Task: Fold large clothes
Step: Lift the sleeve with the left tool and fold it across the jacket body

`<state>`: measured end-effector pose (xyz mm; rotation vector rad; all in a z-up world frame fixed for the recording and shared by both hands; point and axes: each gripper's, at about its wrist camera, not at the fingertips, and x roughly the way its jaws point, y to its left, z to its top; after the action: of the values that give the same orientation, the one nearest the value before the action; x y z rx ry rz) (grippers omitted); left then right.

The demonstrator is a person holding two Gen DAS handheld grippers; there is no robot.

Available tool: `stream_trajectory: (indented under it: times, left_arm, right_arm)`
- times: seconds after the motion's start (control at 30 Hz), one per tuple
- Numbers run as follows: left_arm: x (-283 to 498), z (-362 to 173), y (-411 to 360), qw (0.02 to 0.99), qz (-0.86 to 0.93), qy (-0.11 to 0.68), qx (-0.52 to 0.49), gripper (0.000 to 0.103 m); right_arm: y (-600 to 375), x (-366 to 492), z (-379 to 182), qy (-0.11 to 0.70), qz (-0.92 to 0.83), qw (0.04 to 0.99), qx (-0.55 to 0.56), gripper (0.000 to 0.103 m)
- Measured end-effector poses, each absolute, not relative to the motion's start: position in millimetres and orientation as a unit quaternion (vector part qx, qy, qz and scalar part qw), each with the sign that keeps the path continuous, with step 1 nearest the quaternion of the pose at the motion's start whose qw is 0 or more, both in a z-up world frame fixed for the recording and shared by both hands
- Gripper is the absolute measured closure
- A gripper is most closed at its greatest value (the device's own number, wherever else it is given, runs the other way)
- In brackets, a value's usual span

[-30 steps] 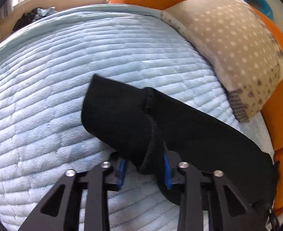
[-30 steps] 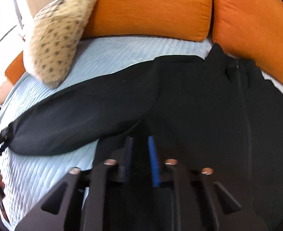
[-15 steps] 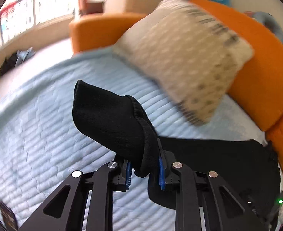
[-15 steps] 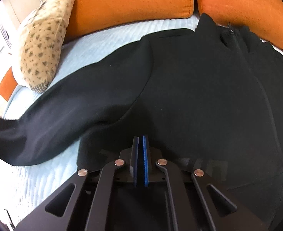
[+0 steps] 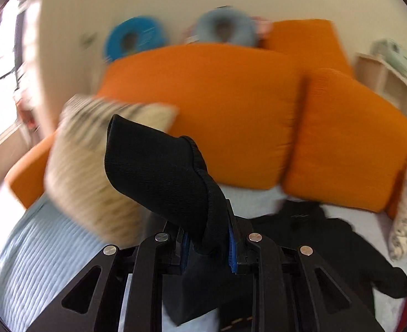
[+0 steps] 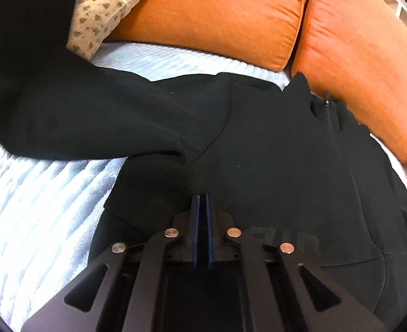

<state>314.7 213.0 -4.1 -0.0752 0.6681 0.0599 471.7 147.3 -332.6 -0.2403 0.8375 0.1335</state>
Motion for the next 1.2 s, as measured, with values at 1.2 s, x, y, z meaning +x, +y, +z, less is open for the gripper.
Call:
stream_trajectory:
  times: [1.2]
  left_arm:
    - [340.7,-289.5,-232.3,0.825,-0.18,0.495,0.205,0.039]
  right_arm:
    - [147.8,468.6,-341.5,0.39,0.073,0.908,-0.134,0.097]
